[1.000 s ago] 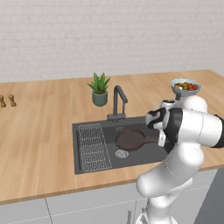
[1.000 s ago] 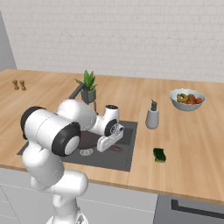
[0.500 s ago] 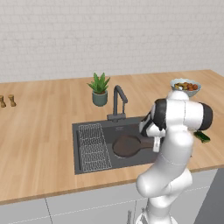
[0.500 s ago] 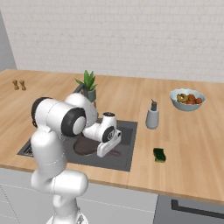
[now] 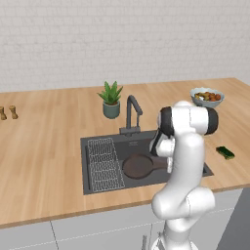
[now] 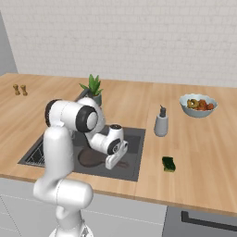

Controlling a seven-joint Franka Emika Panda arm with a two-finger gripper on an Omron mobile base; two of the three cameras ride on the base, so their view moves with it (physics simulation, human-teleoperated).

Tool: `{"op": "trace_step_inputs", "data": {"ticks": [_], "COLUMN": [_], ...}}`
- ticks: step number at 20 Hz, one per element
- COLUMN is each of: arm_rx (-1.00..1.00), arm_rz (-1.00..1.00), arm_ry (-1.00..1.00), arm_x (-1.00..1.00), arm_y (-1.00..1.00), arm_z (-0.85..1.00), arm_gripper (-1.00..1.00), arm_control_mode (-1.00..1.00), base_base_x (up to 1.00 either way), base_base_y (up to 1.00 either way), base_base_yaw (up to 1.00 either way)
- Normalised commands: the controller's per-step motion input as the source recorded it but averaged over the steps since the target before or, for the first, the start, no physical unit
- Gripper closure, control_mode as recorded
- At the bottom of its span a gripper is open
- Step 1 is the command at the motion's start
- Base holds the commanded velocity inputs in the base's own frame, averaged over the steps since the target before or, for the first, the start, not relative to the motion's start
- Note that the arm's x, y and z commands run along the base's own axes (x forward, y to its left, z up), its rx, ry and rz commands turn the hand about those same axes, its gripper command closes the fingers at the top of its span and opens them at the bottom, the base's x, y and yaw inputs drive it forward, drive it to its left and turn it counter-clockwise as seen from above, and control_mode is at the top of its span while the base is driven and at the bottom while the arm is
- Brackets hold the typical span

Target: Pick the pan and sponge and place them into the sink. Then turn on the water.

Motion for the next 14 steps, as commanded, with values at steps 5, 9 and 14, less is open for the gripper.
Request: {"op": "trace_step_inputs", "data": {"ticks": [5,9,14], "arm_rx": [0.00,0.00,0.00], "arm_rz": [0.06,0.04,0.01], "arm_ry": [0.00,0.00,-0.02], "arm_x": [0.41,0.38,0.05], "arm_y": [0.00,0.02,0.00], "arm_z": [-0.37,-0.38,0.04], "arm_gripper": [1.00,-1.00,-1.00], "arm_control_mode": [-1.00,-1.00,-1.00], "base_base_x": [0.00,0.00,0.00], "base_base_y": [0.00,0.00,0.00], "base_base_yaw": [0.00,0.00,0.00]}}
